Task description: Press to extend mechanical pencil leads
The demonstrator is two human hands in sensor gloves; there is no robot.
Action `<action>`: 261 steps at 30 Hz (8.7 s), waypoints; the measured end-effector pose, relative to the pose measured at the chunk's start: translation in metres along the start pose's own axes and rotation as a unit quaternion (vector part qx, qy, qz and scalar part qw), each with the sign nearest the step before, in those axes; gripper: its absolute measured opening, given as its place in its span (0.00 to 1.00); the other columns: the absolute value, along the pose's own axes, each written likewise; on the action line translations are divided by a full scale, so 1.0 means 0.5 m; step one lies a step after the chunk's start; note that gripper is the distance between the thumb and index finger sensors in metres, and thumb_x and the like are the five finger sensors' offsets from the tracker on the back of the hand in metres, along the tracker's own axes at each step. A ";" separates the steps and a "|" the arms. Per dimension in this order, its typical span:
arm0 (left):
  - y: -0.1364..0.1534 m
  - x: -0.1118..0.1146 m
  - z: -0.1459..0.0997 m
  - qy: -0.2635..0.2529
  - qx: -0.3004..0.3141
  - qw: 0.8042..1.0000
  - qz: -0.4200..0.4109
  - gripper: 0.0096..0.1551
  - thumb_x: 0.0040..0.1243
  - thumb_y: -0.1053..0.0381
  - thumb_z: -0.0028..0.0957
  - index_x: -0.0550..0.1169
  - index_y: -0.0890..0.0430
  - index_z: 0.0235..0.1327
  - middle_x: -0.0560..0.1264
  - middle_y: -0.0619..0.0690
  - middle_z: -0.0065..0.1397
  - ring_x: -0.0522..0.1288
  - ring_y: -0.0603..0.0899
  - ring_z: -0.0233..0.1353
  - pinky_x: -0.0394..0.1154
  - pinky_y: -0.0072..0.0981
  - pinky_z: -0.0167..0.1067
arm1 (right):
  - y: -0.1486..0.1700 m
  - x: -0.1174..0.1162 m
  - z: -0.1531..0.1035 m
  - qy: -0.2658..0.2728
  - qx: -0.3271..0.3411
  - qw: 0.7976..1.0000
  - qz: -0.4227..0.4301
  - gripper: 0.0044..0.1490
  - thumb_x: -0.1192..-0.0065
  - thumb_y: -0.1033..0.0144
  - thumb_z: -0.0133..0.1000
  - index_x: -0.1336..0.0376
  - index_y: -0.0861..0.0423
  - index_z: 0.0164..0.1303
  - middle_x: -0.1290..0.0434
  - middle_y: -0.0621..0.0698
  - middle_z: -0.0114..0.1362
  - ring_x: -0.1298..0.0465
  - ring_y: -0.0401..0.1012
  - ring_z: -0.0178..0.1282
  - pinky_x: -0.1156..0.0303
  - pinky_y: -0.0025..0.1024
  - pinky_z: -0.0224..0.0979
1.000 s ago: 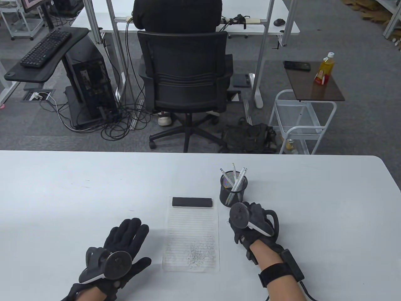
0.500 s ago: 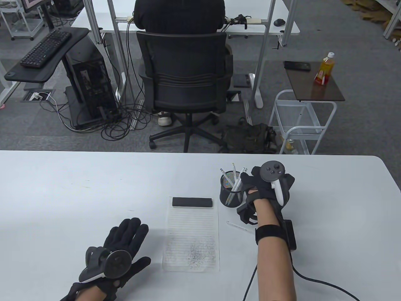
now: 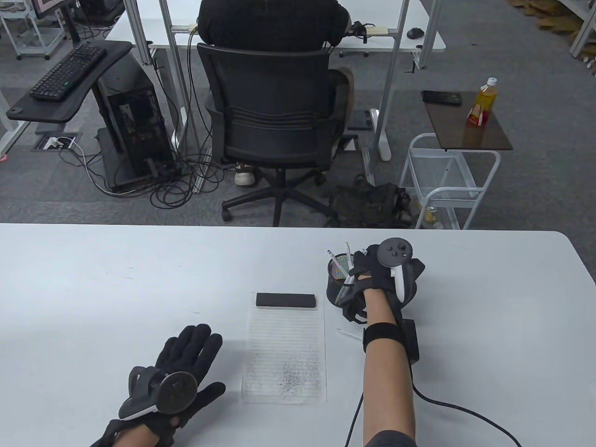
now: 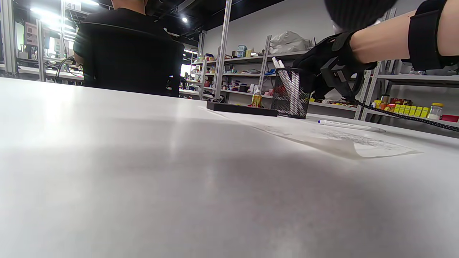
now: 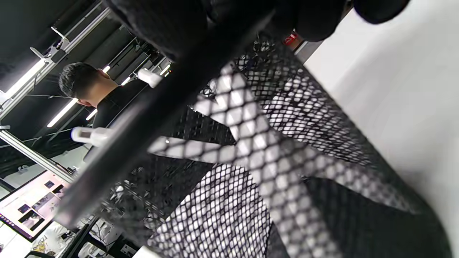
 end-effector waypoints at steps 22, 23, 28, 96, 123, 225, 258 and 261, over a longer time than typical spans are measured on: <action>0.004 0.002 0.000 0.003 -0.006 1.000 -0.003 0.57 0.53 0.29 0.49 0.44 0.48 0.83 0.41 0.57 0.87 0.44 0.70 0.85 0.48 0.69 0.76 | -0.047 0.166 -0.123 0.011 0.166 0.949 0.269 0.28 0.36 0.64 0.61 0.35 0.60 0.69 0.38 0.66 0.77 0.34 0.68 0.75 0.37 0.75 0.71; 0.004 0.001 0.000 0.003 -0.006 1.000 -0.003 0.57 0.53 0.29 0.49 0.44 0.48 0.83 0.41 0.57 0.87 0.44 0.70 0.85 0.48 0.69 0.76 | -0.046 0.167 -0.139 -0.010 0.182 0.935 0.303 0.27 0.40 0.64 0.62 0.36 0.58 0.71 0.38 0.67 0.77 0.35 0.69 0.76 0.38 0.76 0.71; 0.003 0.003 0.001 0.004 -0.004 1.000 -0.003 0.57 0.53 0.29 0.49 0.44 0.48 0.83 0.41 0.57 0.87 0.44 0.70 0.85 0.48 0.69 0.76 | -0.023 0.143 -0.210 -0.134 0.192 0.878 0.417 0.26 0.50 0.65 0.65 0.41 0.51 0.75 0.40 0.69 0.80 0.43 0.75 0.81 0.50 0.85 0.72; 0.002 0.011 0.002 0.008 0.001 1.000 -0.006 0.56 0.53 0.29 0.49 0.44 0.48 0.83 0.41 0.57 0.87 0.44 0.70 0.85 0.48 0.69 0.76 | 0.101 -0.051 -0.269 -0.183 0.171 0.716 0.651 0.36 0.57 0.45 0.66 0.32 0.64 0.59 0.24 0.52 0.41 0.25 0.53 0.38 0.25 0.60 0.51; -0.001 0.012 0.002 0.006 0.004 1.000 -0.006 0.56 0.52 0.29 0.49 0.44 0.48 0.83 0.41 0.57 0.87 0.44 0.70 0.85 0.48 0.69 0.76 | 0.073 -0.120 -0.313 -0.200 0.178 0.753 0.601 0.32 0.54 0.54 0.65 0.34 0.68 0.60 0.24 0.53 0.39 0.24 0.53 0.35 0.24 0.60 0.47; -0.011 0.013 0.006 0.012 0.011 1.000 0.006 0.56 0.53 0.30 0.49 0.44 0.48 0.83 0.41 0.57 0.87 0.44 0.70 0.85 0.48 0.69 0.76 | -0.004 -0.163 -0.282 -0.136 0.081 0.913 -0.376 0.32 0.19 0.67 0.53 0.31 0.67 0.63 0.22 0.63 0.57 0.14 0.56 0.43 0.15 0.52 0.45; 0.005 0.002 0.003 0.006 -0.004 1.000 0.010 0.56 0.53 0.29 0.49 0.45 0.48 0.83 0.41 0.57 0.87 0.44 0.70 0.85 0.49 0.69 0.76 | -0.087 0.067 -0.077 -0.028 0.032 0.988 -0.147 0.43 0.30 0.51 0.60 0.40 0.65 0.77 0.33 0.66 0.73 0.28 0.67 0.67 0.32 0.69 0.68; 0.014 -0.002 0.000 0.002 -0.012 1.000 0.006 0.56 0.53 0.30 0.49 0.45 0.48 0.83 0.41 0.57 0.87 0.44 0.70 0.85 0.48 0.69 0.76 | -0.059 0.049 -0.033 -0.046 -0.020 0.996 -0.079 0.46 0.30 0.50 0.60 0.42 0.65 0.79 0.37 0.67 0.77 0.34 0.71 0.74 0.40 0.76 0.72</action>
Point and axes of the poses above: the tracker on the back of each hand, its own y axis roughly to the little-finger side, its own z axis roughly from the wrist to the fingertips, x = y × z, the point moved 3 cm from there along z, roughly from the wrist to the fingertips
